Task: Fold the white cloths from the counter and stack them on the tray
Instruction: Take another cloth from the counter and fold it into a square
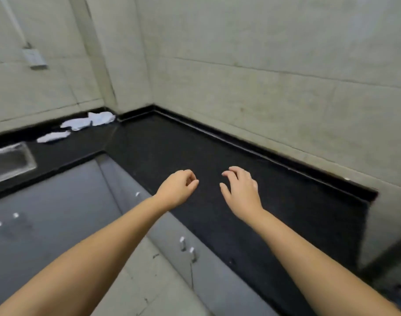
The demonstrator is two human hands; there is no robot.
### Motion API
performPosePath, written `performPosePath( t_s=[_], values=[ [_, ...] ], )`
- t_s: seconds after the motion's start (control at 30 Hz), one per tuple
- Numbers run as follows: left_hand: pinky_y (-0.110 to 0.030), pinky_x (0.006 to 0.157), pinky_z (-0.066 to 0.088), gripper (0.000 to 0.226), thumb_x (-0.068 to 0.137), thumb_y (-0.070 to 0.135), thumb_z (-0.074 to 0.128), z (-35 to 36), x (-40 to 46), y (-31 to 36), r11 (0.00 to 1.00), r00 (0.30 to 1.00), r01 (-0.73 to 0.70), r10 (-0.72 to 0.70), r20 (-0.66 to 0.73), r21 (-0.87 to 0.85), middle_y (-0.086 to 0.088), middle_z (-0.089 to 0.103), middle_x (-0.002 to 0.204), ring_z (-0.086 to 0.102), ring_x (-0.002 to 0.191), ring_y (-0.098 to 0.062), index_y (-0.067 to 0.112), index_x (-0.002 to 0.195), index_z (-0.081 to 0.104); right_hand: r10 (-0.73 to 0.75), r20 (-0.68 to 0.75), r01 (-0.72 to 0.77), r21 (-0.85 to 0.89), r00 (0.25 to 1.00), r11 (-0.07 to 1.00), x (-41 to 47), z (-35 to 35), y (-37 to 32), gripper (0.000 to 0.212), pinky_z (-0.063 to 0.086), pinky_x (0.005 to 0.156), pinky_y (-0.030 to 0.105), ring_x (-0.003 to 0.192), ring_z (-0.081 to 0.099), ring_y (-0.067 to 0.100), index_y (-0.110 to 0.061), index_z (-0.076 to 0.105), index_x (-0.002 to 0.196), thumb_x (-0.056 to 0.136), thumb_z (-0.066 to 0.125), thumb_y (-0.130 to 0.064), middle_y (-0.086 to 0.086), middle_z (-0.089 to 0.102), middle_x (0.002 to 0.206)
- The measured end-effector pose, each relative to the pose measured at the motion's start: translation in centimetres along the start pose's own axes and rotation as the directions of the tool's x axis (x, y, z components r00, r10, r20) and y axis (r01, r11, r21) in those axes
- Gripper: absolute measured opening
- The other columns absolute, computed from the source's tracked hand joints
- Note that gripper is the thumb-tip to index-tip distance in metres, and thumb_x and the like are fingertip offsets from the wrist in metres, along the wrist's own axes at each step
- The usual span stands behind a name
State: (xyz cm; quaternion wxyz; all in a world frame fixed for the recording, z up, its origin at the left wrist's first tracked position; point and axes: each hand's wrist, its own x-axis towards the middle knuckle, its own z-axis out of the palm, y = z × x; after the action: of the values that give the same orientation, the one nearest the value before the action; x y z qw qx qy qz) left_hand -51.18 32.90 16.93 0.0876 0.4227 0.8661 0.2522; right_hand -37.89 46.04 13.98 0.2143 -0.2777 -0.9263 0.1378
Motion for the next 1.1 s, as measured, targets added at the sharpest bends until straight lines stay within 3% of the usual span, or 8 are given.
performPosePath(
  t_s=[0.1,0.3,0.7,0.93,1.1],
  values=[
    [-0.033,0.085,0.048,0.026,0.095,0.032,0.049,-2.3,-2.1,-8.6,0.985,0.985,0.159,-0.163,0.051,0.067,-0.006,0.067,0.104,0.062,0.096,-0.022,0.011,0.104,0.062,-0.096,0.140,0.094,0.021,0.985,0.995,1.5,5.9,-6.4,0.041,0.027,0.109,0.040,0.140,0.027,0.019,-0.021,0.045,0.135,0.097,0.044,-0.035,0.000,0.032,0.150],
    [-0.028,0.078,0.043,0.025,0.095,0.030,0.050,-4.7,-4.0,-21.3,0.916,0.915,0.402,-0.402,0.043,0.001,-0.009,0.067,0.106,0.061,0.097,-0.024,0.010,0.103,0.062,-0.258,0.366,0.258,0.048,0.894,0.965,5.2,15.2,-14.6,0.042,0.025,0.110,0.040,0.139,0.028,0.020,-0.022,0.041,0.137,0.097,0.042,-0.036,0.001,0.031,0.150],
    [-0.026,0.076,0.041,0.024,0.096,0.029,0.048,-10.7,7.2,-37.0,0.796,0.796,0.597,-0.603,-0.045,-0.097,-0.009,0.065,0.107,0.057,0.093,-0.021,0.011,0.106,0.060,-0.431,0.496,0.429,0.125,0.754,0.895,23.5,28.2,-23.9,0.041,0.027,0.109,0.038,0.133,0.034,0.018,-0.021,0.040,0.137,0.098,0.040,-0.036,0.000,0.037,0.143],
    [-0.028,0.078,0.043,0.026,0.097,0.030,0.047,-13.8,13.0,-45.6,0.723,0.729,0.670,-0.683,-0.034,-0.169,-0.007,0.065,0.104,0.059,0.094,-0.021,0.010,0.108,0.060,-0.458,0.593,0.428,0.202,0.663,0.881,32.2,35.3,-30.8,0.043,0.027,0.109,0.039,0.133,0.035,0.021,-0.020,0.038,0.138,0.099,0.039,-0.036,0.002,0.039,0.142],
    [-0.026,0.073,0.041,0.023,0.097,0.028,0.048,-17.1,18.1,-54.3,0.703,0.711,0.680,-0.702,-0.049,-0.206,-0.004,0.062,0.093,0.058,0.088,-0.020,0.010,0.104,0.061,-0.477,0.600,0.439,0.222,0.642,0.870,38.4,41.8,-37.5,0.045,0.028,0.109,0.039,0.134,0.035,0.022,-0.020,0.037,0.140,0.099,0.039,-0.037,0.002,0.040,0.143]
  ],
)
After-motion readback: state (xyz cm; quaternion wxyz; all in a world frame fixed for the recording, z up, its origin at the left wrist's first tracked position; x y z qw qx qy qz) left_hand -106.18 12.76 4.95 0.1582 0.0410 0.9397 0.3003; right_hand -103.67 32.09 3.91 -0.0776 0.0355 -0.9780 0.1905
